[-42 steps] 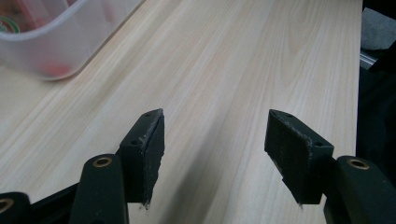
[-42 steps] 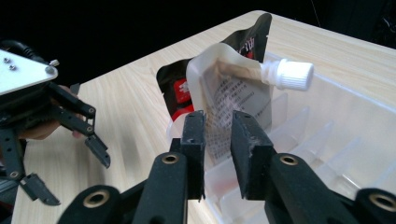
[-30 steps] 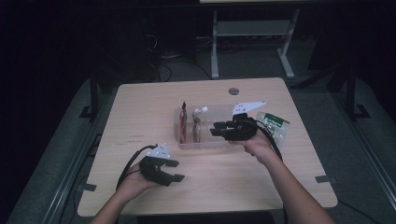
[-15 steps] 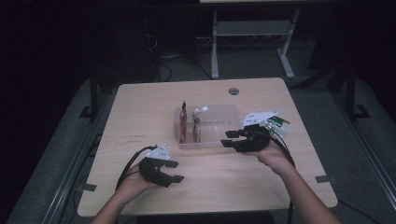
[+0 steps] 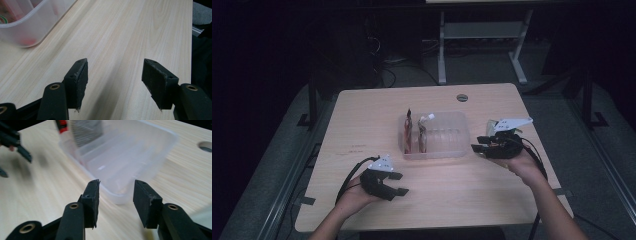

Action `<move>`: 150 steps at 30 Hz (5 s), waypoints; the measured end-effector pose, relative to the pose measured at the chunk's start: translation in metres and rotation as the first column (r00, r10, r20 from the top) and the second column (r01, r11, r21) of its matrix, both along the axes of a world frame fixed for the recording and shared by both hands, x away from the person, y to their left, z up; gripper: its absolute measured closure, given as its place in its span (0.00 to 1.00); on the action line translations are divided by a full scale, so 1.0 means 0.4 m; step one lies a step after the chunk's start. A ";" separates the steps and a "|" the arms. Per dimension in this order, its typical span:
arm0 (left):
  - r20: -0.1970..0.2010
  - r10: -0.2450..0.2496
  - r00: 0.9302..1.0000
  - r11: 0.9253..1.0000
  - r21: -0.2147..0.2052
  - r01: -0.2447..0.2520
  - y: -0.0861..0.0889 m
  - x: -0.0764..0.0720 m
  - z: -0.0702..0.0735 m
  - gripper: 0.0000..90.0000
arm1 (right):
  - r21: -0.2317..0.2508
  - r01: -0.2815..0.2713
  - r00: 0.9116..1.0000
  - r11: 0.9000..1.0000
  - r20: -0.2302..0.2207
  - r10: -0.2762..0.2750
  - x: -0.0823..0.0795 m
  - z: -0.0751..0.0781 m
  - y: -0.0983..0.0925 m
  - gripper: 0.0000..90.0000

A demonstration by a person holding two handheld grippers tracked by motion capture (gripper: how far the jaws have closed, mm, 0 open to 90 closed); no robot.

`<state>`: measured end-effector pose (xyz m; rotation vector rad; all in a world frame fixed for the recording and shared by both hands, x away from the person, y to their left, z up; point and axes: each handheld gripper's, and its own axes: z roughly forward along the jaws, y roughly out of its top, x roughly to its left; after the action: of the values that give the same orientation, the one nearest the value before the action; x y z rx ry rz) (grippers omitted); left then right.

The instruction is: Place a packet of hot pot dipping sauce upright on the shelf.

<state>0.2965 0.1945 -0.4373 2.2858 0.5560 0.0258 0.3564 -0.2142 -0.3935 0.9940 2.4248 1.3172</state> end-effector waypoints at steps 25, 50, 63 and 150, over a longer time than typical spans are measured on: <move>-0.012 0.008 1.000 1.000 0.030 -0.008 0.007 -0.009 -0.011 0.42 | -0.157 0.199 0.977 0.967 -0.046 -0.209 0.131 -0.102 -0.137 1.00; -0.032 0.023 0.999 0.999 0.040 -0.022 0.012 -0.001 -0.025 0.42 | -0.225 0.425 0.894 0.877 -0.050 -0.446 0.320 -0.194 -0.218 1.00; -0.027 0.009 1.000 0.999 0.043 -0.008 0.002 -0.006 -0.021 0.42 | -0.250 0.308 0.939 0.918 -0.072 -0.335 0.263 -0.185 -0.184 1.00; 0.017 -0.040 0.999 0.999 0.027 0.039 -0.050 -0.010 0.006 0.41 | -0.089 -0.296 0.952 0.951 -0.109 0.286 -0.086 -0.112 0.219 0.81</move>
<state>0.2923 0.1744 -0.4350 2.3195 0.5043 0.0337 0.3221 -0.1268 -0.4384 0.7066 2.7667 1.2359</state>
